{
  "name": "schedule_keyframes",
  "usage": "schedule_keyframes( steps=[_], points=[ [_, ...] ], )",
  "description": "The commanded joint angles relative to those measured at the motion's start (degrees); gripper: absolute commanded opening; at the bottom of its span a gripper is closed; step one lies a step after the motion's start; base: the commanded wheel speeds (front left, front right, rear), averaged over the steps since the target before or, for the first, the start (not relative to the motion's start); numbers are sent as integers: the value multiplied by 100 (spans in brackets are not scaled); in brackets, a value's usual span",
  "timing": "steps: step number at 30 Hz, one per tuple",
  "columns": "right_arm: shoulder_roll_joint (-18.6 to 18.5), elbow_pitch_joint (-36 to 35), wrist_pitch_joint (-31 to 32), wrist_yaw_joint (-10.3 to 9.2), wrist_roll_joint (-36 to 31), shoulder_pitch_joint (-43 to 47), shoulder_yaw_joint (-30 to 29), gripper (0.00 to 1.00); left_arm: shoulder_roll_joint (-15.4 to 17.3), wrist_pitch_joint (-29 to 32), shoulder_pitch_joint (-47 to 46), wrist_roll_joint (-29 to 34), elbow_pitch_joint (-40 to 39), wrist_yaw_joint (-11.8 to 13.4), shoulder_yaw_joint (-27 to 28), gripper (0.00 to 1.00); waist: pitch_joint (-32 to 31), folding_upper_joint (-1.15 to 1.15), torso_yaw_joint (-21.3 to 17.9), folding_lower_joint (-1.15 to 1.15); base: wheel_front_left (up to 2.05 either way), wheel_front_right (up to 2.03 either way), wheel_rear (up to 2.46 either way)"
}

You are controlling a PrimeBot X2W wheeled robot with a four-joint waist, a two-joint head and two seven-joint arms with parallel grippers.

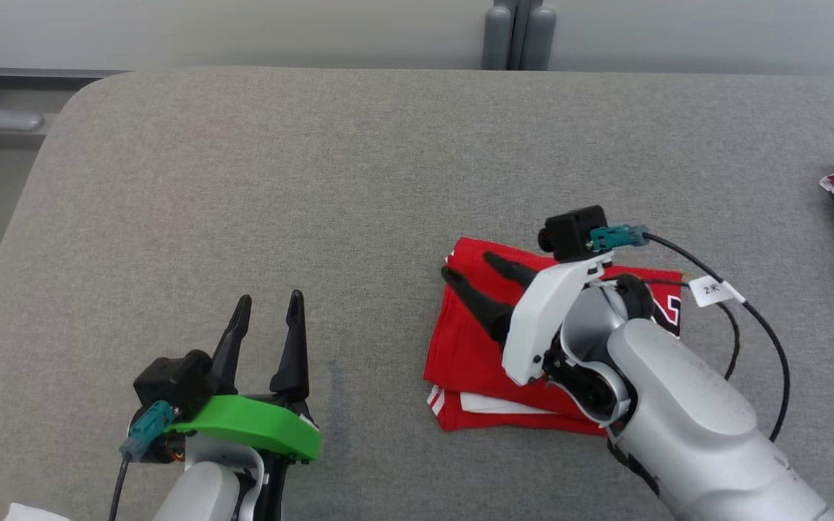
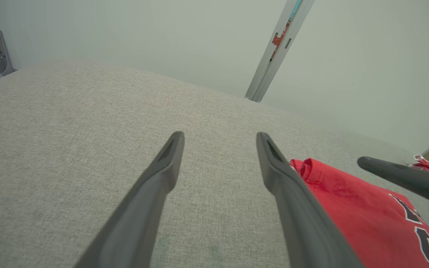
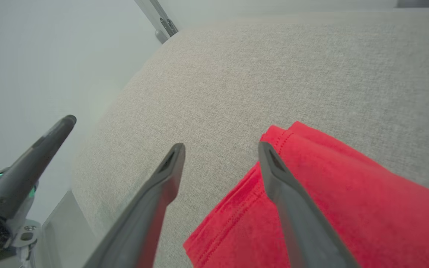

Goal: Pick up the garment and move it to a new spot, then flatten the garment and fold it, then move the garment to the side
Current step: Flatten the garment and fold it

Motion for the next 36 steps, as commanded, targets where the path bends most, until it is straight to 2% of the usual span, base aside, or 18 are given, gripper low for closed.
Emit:
schedule_keyframes(
  steps=[1, 6, 14, 19, 25, 29, 36],
  points=[
    [-114, -32, -182, -2, -76, -64, -27, 100, -11, -17, -112, 87, 13, -28, 11, 100, -28, 0, -74, 0, 0, 0, 0],
    [-429, -39, -828, -2, -398, 1, -298, 100, -33, -16, -163, 194, 34, -61, -22, 100, -117, 0, -222, 0, 0, 0, 0],
    [-677, -7, -1888, -2, -1182, 658, -1293, 100, -92, -16, -312, 452, 152, -68, -97, 100, -427, 0, -527, 0, 0, 0, 0],
    [-501, -130, -2454, -2, -1736, 1284, -2062, 100, -168, -17, -126, 651, 267, -42, 36, 100, -632, 0, -701, 0, 0, 0, 0],
    [-126, -548, -2773, -3, -2370, 2028, -2825, 100, -273, -17, 250, 881, 219, -17, 366, 100, -821, 0, -766, 0, 0, 0, 0],
    [131, -878, -2814, -2, -2621, 2447, -3133, 100, -323, -17, 551, 936, 169, -69, 609, 100, -879, 0, -736, 0, 0, 0, 0],
    [365, -1293, -2796, -2, -2843, 2928, -3272, 100, -392, -17, 907, 1136, 79, -139, 857, 100, -937, 0, -695, 0, 0, 0, 0]
  ],
)
